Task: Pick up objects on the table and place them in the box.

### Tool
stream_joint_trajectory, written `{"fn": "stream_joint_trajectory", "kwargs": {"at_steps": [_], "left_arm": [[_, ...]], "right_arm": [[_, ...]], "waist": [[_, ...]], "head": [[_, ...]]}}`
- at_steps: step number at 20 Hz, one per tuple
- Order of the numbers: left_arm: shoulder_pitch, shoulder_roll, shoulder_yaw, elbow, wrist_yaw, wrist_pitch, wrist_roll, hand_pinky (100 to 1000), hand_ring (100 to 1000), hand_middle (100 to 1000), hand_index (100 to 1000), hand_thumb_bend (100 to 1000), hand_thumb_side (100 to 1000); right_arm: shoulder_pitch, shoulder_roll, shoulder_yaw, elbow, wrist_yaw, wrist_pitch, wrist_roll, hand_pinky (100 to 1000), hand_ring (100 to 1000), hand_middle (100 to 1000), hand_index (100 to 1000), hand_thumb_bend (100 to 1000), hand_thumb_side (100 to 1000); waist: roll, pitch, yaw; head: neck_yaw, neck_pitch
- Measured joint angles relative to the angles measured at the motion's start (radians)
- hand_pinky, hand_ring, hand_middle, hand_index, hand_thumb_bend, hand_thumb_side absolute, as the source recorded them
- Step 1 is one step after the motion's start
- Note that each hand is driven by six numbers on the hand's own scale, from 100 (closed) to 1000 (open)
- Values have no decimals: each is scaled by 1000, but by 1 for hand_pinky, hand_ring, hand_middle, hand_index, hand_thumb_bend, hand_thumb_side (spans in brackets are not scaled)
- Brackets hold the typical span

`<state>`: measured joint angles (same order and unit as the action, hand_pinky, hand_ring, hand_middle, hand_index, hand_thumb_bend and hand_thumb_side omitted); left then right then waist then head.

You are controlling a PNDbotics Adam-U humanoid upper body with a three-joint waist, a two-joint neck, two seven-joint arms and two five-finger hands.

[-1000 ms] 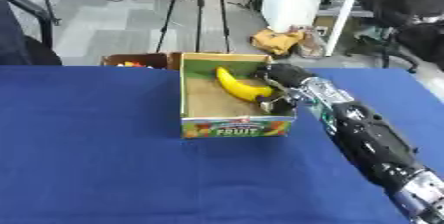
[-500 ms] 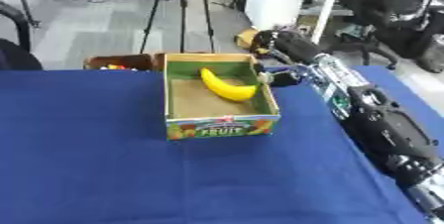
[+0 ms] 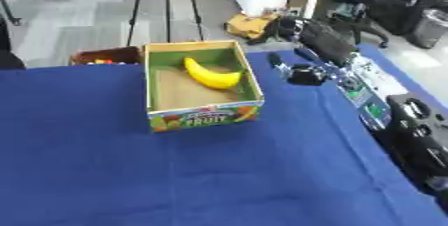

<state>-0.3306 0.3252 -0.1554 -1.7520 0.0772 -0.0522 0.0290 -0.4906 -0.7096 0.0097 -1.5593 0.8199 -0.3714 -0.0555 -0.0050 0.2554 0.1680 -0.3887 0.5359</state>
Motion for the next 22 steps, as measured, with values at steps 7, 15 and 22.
{"fn": "stream_joint_trajectory", "kwargs": {"at_steps": [7, 15, 22], "left_arm": [[8, -8, 6, 7, -3, -5, 7, 494, 549, 694, 715, 580, 827], [14, -10, 7, 14, -3, -7, 11, 494, 549, 695, 714, 578, 829], [15, -16, 8, 19, -4, -8, 12, 491, 549, 698, 713, 577, 831]], "right_arm": [[142, 180, 63, -195, -10, 41, 102, 612, 848, 753, 802, 100, 280], [212, 276, 103, -357, -32, 112, 244, 602, 856, 749, 795, 100, 297], [228, 290, 100, -410, -75, 129, 353, 601, 857, 747, 795, 100, 300]], "waist": [[4, 0, -44], [8, 0, -61], [12, 0, -73]], "head": [[55, 19], [113, 35], [190, 64]]}}
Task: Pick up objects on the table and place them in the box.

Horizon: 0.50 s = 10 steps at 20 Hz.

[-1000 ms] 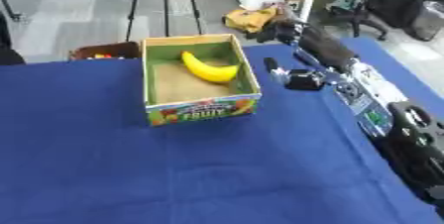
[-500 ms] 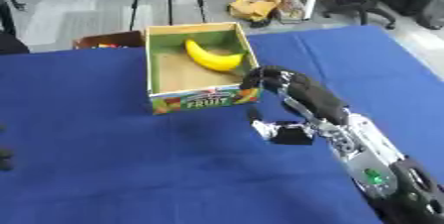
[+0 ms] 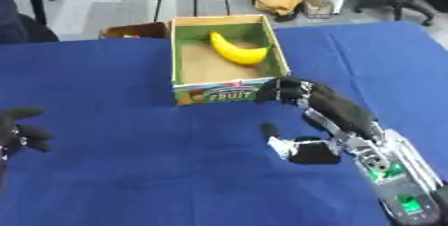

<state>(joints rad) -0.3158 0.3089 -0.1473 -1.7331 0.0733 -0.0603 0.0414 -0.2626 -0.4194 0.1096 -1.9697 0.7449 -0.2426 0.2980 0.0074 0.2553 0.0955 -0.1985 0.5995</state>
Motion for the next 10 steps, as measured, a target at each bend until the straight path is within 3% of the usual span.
{"fn": "stream_joint_trajectory", "kwargs": {"at_steps": [10], "left_arm": [[0, 0, 0, 3, -2, -1, 1, 489, 548, 705, 712, 576, 832]], "right_arm": [[8, 3, -10, -7, -18, -1, 25, 603, 859, 748, 795, 100, 295]], "waist": [[-3, 3, -18]], "head": [[14, 7]]}}
